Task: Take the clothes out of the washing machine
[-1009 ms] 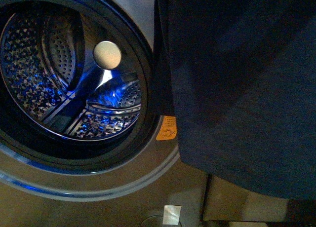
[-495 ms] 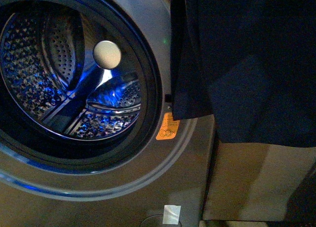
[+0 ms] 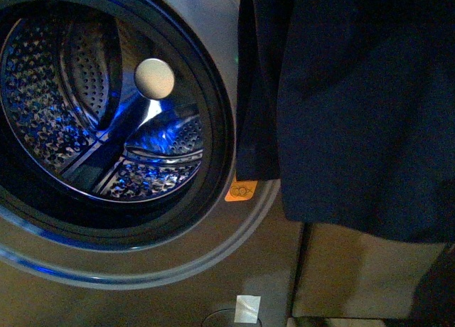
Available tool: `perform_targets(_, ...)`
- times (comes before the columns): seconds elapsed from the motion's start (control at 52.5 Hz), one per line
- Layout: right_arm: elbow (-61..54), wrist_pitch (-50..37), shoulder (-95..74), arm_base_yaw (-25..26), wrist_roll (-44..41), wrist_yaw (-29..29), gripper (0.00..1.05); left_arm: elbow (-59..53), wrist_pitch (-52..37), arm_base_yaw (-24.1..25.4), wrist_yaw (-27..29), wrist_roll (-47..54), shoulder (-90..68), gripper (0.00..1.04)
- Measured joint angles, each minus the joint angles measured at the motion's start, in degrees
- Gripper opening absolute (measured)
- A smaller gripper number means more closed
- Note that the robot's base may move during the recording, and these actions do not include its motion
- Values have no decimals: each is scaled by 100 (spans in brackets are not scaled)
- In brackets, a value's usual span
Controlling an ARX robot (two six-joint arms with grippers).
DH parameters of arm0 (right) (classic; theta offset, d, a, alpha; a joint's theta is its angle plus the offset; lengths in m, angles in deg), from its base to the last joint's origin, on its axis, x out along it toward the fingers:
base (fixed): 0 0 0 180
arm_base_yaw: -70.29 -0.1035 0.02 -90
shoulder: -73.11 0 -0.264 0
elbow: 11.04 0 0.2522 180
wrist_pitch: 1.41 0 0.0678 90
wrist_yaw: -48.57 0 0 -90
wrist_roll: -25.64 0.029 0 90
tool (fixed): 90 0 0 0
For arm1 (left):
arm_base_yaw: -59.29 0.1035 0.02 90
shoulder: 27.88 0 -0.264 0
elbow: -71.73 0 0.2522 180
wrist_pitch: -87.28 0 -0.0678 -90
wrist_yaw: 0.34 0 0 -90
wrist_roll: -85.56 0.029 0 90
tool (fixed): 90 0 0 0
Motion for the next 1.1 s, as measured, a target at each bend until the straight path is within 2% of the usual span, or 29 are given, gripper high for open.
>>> perform_targets(0.095, -142, -262, 208, 68, -177, -87, 3, 26, -2, 0, 0, 2, 0, 63)
perform_targets(0.171, -227, -369, 319, 173, -186, -127, 3, 48, -2, 0, 0, 2, 2, 76)
perform_targets(0.362, -286, -610, 590, 599, -122, -179, 3, 59, -2, 0, -2, 7, 2, 100)
perform_targets(0.514, -286, -625, 925, 984, -22, 15, 3, 59, -2, 0, -2, 11, 2, 98)
perform_targets(0.685, -153, -470, 1274, 1720, 138, 533, 3, 61, -2, 0, -2, 11, 2, 98)
perform_targets(0.761, 94, -452, 1309, 2258, 302, 763, 3, 61, -2, 0, -2, 11, 2, 98)
perform_targets(0.838, 538, -452, 1287, 3042, 636, 1012, 3, 63, -2, 0, -2, 13, 2, 98)
perform_targets(1.028, 1445, -496, 1019, 4627, 1359, 1469, 3, 63, -2, 0, -2, 11, 2, 98)
perform_targets(1.104, 1849, -404, 708, 5506, 1637, 1755, 3, 63, -2, 0, -2, 13, 2, 98)
